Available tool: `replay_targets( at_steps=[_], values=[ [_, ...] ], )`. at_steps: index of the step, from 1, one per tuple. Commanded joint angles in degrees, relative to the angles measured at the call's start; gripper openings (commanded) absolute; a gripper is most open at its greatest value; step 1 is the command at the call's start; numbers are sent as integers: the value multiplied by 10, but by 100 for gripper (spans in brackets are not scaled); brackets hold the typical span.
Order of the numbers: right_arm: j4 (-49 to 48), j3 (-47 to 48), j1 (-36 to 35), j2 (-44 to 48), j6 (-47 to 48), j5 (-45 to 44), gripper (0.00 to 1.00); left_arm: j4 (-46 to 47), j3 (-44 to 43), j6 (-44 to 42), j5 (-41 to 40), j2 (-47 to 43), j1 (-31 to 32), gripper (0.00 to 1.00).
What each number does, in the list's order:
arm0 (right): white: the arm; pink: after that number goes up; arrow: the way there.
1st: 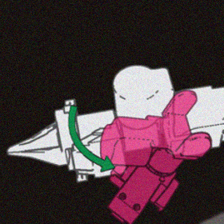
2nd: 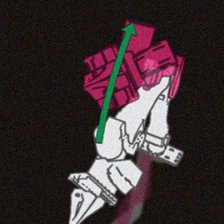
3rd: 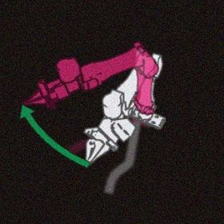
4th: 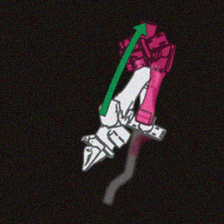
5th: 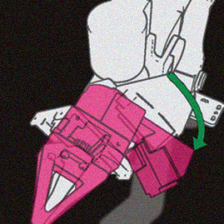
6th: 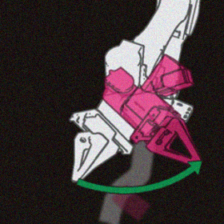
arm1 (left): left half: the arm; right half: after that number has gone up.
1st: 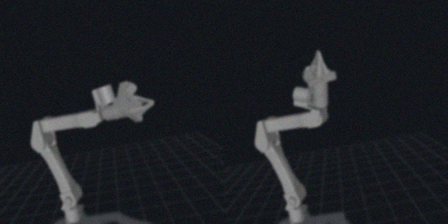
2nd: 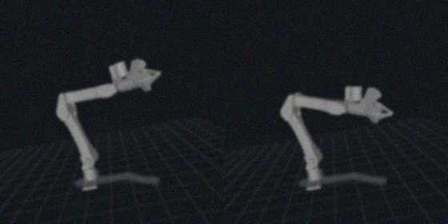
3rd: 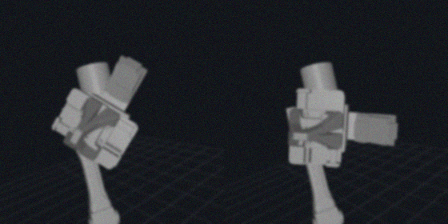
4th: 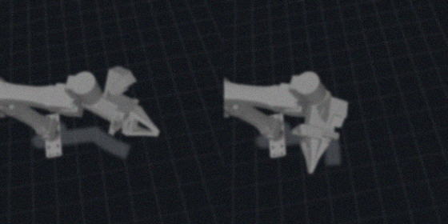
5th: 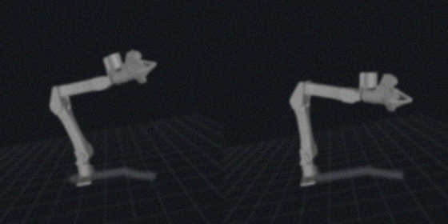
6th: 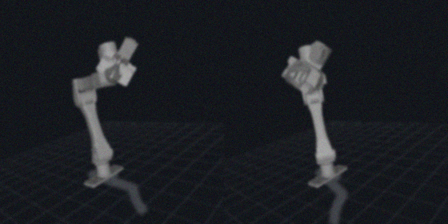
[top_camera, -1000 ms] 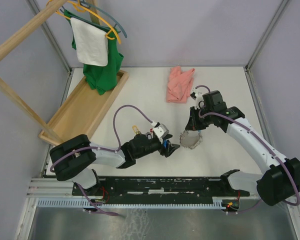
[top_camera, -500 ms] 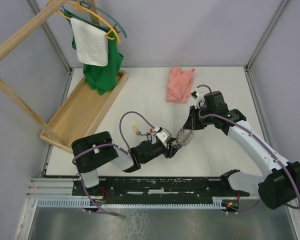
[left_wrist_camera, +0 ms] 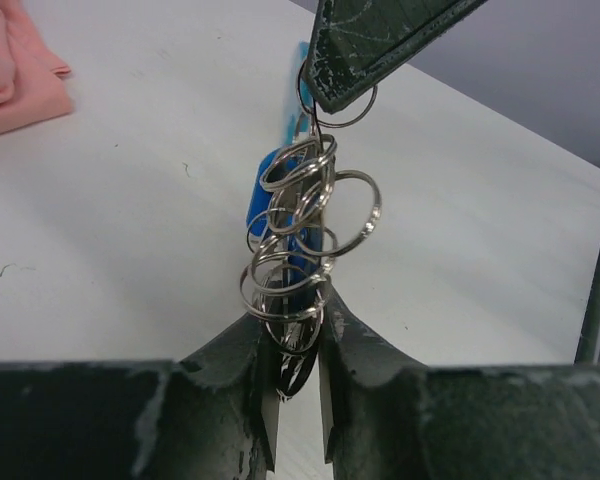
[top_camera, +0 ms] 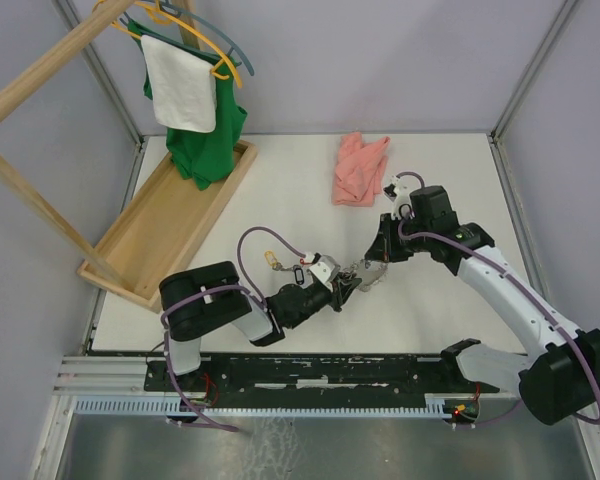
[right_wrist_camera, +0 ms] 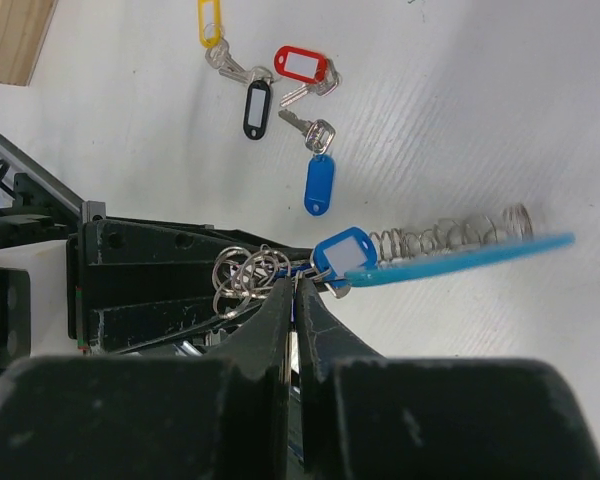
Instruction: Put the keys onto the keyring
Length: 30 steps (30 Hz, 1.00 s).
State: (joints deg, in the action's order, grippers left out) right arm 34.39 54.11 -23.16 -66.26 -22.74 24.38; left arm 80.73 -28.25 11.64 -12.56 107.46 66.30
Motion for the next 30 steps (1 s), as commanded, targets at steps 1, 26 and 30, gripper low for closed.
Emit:
replay_targets(
  at_steps=[1, 26, 30],
  values=[
    [-13, 1, -2, 20, -1, 9, 9, 52, 9, -20, -31, -18, 3, 22],
    [-93, -58, -8, 181, 129, 48, 66, -527, -63, -364, 12, -325, 2, 3],
    [-98, -46, -8, 181, 120, 27, 66, -548, -76, -442, 19, -336, 2, 3]
  ],
)
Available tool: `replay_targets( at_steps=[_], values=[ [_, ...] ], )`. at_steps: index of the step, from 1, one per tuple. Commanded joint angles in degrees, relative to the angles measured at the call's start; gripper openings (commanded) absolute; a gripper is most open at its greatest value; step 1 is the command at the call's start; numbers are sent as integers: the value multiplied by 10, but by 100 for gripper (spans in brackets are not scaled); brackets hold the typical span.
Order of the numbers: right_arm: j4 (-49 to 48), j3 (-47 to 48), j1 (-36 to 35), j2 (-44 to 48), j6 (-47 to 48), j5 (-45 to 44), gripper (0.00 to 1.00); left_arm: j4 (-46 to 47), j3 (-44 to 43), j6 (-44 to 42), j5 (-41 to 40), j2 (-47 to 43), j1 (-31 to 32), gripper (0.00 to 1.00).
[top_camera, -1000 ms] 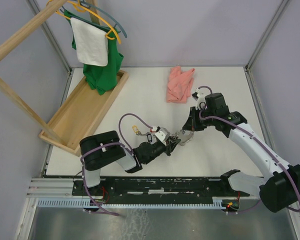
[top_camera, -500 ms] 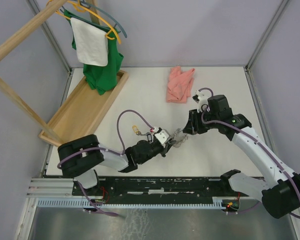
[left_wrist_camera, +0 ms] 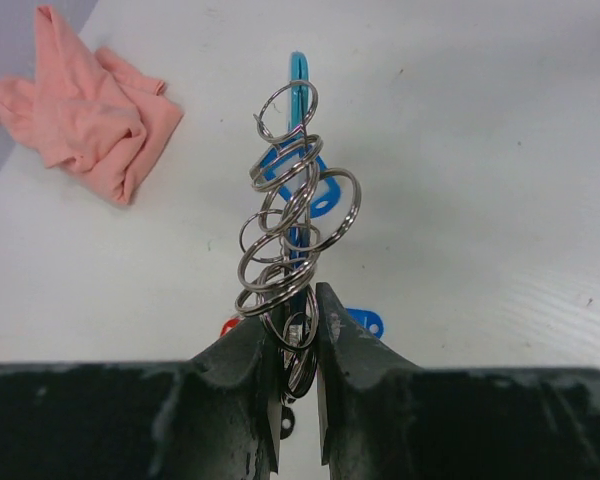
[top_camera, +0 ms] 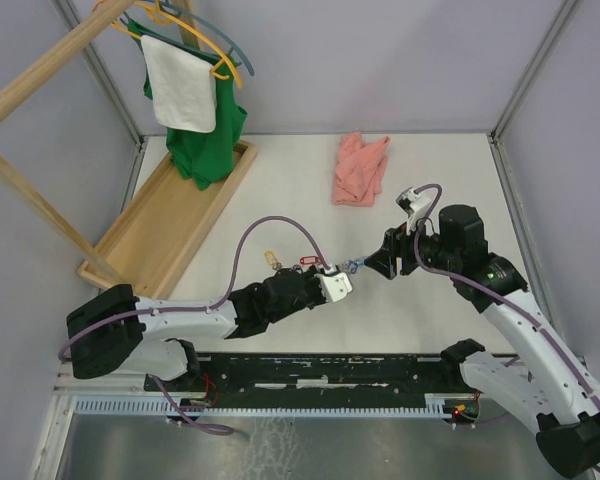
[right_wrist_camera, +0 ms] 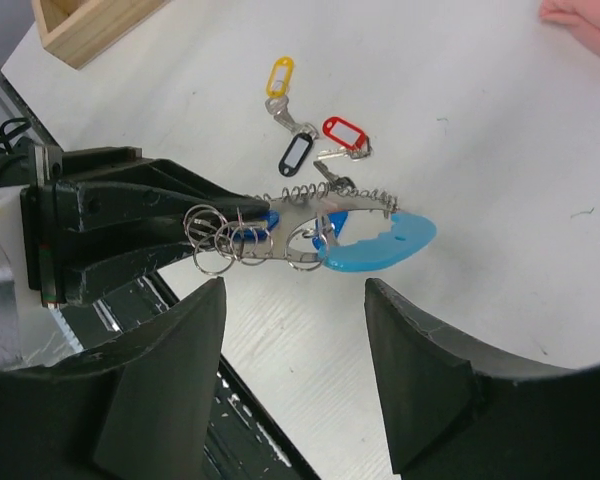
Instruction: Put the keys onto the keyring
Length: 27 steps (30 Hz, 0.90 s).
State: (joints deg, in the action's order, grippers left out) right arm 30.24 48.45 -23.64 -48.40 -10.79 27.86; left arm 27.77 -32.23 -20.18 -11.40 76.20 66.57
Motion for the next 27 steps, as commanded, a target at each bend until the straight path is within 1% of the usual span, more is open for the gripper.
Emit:
replay_targets(
  at_steps=[1, 5, 9, 15, 19, 23, 27],
  values=[
    [-57, 15, -4, -7, -8, -8, 66, -23, -41, -142, 8, -23, 0, 3],
    [-53, 35, -8, -44, -64, 3, 66, -38, -63, -204, 13, -14, 0, 3],
    [-34, 44, -22, -78, -90, -11, 66, -52, -84, -264, 16, -8, 1, 3],
    [-10, 63, -51, -113, -97, -53, 65, -101, -120, -324, 24, 5, 1, 3],
    [23, 74, -65, -132, -78, -89, 65, -123, -132, -349, 10, 7, 1, 3],
    [88, 89, -67, -142, -42, -166, 65, -133, -136, -353, -7, 1, 1, 3],
    [130, 89, -67, -136, -18, -252, 65, -151, -138, -335, -7, -8, 1, 3]
  ],
)
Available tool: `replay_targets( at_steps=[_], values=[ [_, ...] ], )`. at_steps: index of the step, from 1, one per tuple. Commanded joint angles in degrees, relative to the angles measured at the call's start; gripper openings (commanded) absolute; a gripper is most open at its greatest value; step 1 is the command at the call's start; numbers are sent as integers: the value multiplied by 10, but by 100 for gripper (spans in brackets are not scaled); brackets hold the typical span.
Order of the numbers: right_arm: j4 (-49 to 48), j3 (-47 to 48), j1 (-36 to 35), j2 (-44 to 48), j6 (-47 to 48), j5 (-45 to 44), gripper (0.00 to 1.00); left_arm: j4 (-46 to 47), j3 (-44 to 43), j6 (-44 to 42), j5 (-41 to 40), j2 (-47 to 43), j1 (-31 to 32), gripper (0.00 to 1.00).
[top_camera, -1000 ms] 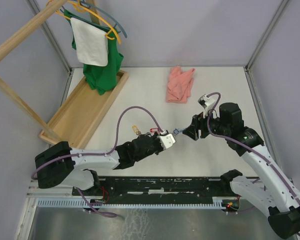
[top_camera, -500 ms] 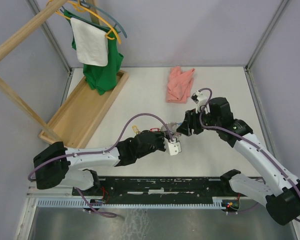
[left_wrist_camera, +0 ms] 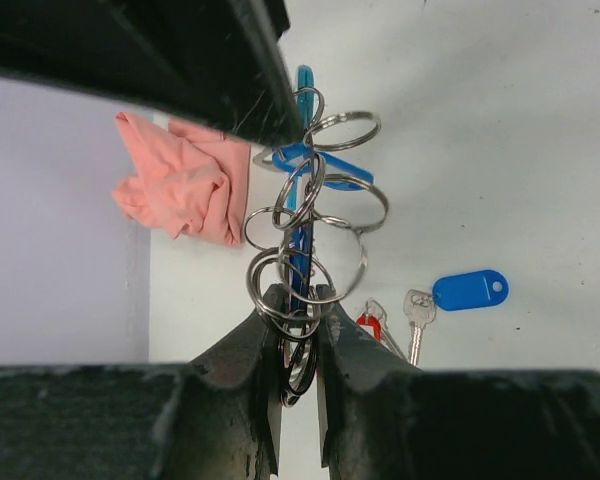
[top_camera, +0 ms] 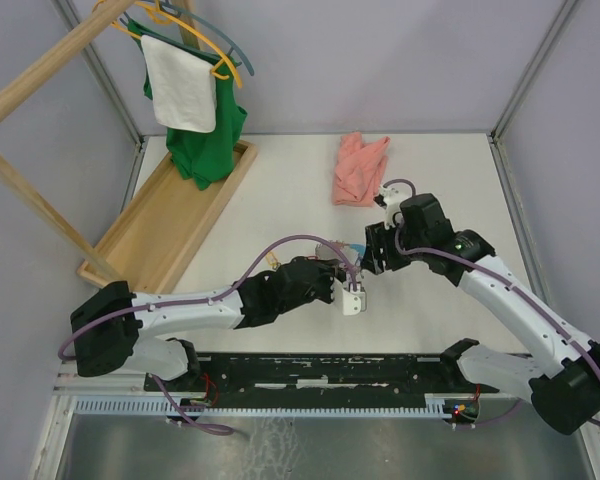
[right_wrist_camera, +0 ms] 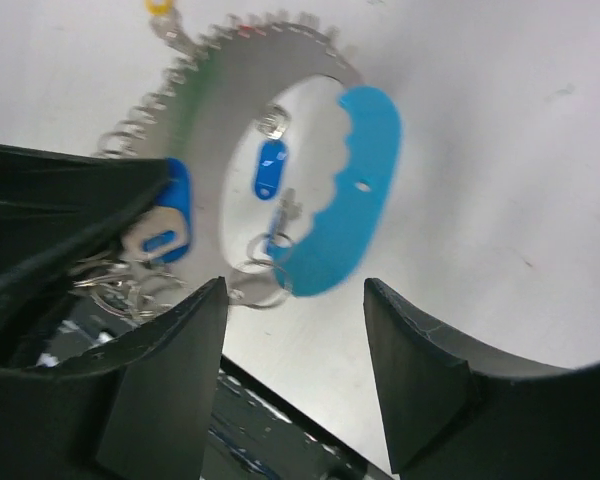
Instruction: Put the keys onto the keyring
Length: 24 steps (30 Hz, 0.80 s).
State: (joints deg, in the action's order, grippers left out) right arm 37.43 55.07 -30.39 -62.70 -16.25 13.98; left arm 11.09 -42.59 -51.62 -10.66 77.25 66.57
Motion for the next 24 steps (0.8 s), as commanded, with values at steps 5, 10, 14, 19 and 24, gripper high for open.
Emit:
replay_targets(
  at_steps=[5, 10, 14, 19, 24],
  values=[
    [68, 22, 1, 29, 40, -180, 64, -5, -25, 16, -17, -30, 1, 3],
    [14, -3, 0, 74, 66, -131, 66, -39, -30, 74, -16, -29, 0, 3],
    [-34, -38, 1, 116, 120, -40, 70, -61, -33, 115, 1, -30, -1, 3],
    [-89, -68, 0, 139, 133, 72, 69, -58, -25, 124, 20, -36, -1, 3],
    [-114, -68, 0, 115, 108, 144, 63, -49, -30, 124, 41, -37, -3, 3]
  ],
)
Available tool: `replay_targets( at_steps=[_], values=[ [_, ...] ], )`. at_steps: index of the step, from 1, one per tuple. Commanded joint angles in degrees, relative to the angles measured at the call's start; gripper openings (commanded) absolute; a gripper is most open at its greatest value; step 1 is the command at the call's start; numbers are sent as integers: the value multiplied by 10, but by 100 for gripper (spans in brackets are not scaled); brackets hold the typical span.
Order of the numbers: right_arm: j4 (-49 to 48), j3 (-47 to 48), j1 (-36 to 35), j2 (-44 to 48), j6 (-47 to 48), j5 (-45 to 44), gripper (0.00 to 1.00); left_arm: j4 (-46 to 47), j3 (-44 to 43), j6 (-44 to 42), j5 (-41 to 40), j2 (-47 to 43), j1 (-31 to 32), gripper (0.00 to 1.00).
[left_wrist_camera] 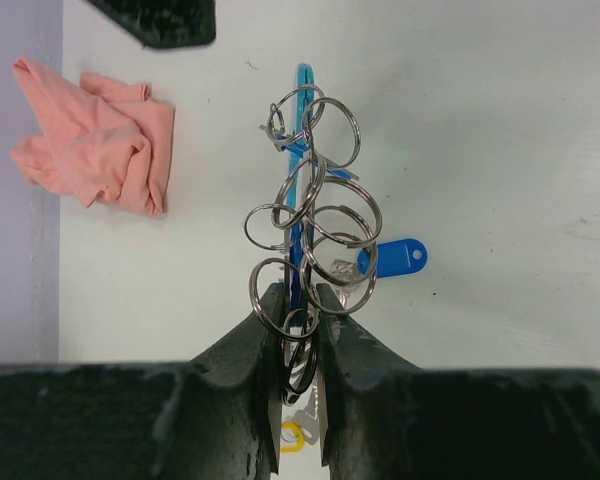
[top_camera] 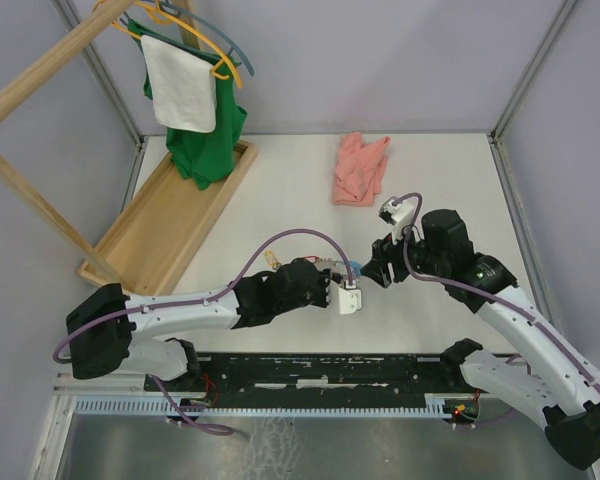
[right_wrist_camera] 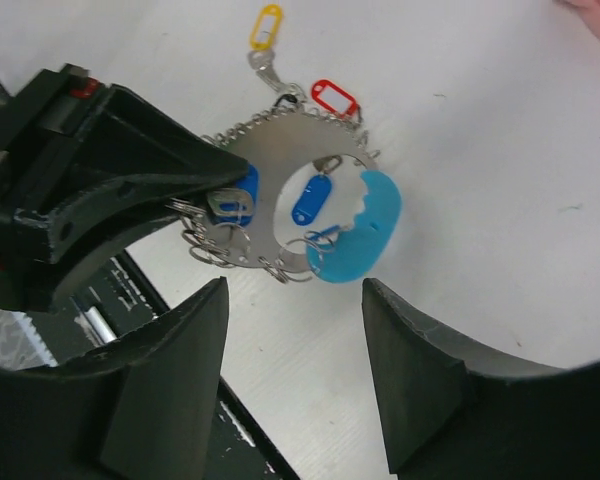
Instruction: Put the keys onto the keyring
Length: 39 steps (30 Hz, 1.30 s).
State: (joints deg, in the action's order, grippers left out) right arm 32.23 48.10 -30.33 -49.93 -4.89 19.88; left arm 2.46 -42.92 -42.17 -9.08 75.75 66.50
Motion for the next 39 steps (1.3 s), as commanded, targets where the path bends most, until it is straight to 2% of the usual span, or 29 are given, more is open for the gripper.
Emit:
replay_targets(
  at_steps=[1, 8, 17, 29, 32, 36, 39],
  values=[
    [-63, 3, 0, -20, -10, 94, 62, 38, -29, 32, 28, -20, -3, 3],
    [-84, -3, -3, -53, -36, 152, 59, 47, -33, 44, 32, -6, -3, 3],
    [-68, -7, -12, -89, -27, 115, 55, 64, -29, 54, 48, -3, -3, 3],
    [-1, 12, -13, -74, -36, -24, 30, 62, -11, 56, 36, -16, -3, 3],
    [5, 20, -13, -71, -36, -6, 30, 62, -9, 57, 36, -15, -3, 3],
    [-23, 13, -13, -65, -51, 43, 35, 69, -7, 67, 35, -10, -3, 3],
    [-36, 7, -13, -65, -59, 47, 38, 75, -4, 75, 34, -8, -3, 3]
  ],
)
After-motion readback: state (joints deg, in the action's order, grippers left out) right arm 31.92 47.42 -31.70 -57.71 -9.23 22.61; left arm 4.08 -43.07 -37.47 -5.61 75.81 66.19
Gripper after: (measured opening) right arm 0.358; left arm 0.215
